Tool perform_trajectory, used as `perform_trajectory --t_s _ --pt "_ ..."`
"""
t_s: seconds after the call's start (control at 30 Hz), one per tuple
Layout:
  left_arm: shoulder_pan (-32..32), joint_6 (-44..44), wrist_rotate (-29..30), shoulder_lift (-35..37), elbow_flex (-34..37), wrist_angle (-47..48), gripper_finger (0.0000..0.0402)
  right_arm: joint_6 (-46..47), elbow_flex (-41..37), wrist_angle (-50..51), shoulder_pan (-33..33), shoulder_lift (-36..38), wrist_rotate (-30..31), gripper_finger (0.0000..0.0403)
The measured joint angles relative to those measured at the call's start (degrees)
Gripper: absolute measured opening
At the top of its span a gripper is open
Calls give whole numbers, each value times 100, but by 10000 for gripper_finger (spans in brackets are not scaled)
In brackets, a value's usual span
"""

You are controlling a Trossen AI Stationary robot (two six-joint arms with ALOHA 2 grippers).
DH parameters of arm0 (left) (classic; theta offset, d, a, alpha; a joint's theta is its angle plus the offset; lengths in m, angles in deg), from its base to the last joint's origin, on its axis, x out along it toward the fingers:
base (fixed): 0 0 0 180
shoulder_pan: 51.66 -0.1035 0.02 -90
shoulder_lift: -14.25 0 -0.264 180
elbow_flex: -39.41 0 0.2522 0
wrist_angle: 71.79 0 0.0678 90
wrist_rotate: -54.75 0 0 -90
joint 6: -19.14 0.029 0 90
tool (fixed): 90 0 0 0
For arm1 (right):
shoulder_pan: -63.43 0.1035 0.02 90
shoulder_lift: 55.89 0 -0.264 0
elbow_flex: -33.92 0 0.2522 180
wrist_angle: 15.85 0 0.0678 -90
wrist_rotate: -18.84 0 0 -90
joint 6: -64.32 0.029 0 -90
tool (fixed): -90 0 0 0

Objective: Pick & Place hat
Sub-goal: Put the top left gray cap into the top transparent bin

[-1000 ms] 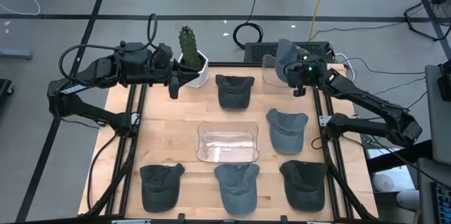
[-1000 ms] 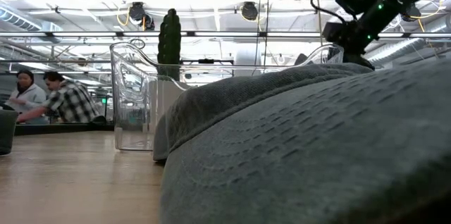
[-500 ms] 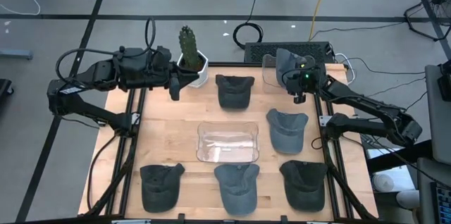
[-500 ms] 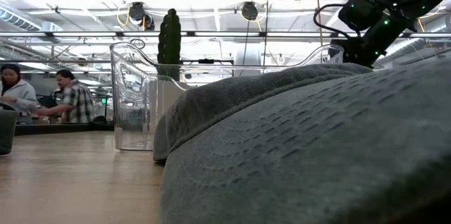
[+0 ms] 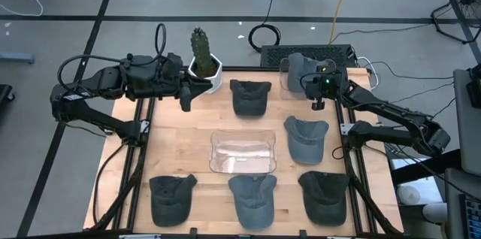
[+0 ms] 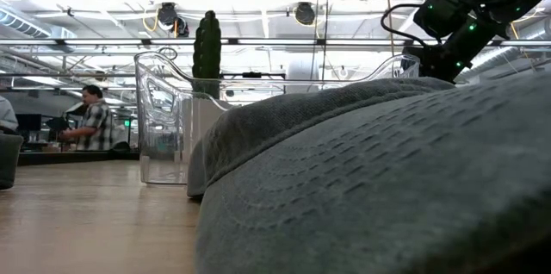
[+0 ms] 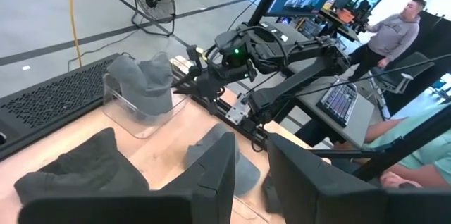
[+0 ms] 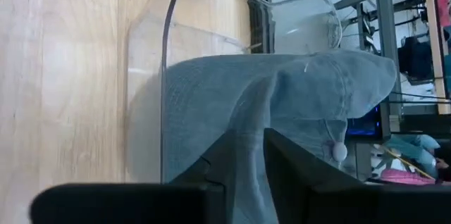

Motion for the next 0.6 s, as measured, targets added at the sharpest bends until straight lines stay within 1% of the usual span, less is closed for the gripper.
perform_trajectory --t_s 0.03,0.13,0.27,0.33,0.43,0.5,0.6 --pt "11 4 0 0 0 0 93 12 0 -4 0 6 26 71" --pt "16 20 3 0 0 0 93 281 -1 -189 2 116 379 85" --pt "16 39 97 0 0 0 93 1105 0 -535 9 478 807 93" --pt "16 101 103 0 0 0 93 1855 0 -545 9 710 875 93" --pt "12 238 139 0 0 0 93 3278 0 -412 11 1026 846 94" --pt "6 299 146 0 0 -2 93 4111 0 -326 9 1170 604 94" --pt "-42 327 149 0 0 -3 93 5099 0 -439 14 1218 251 94"
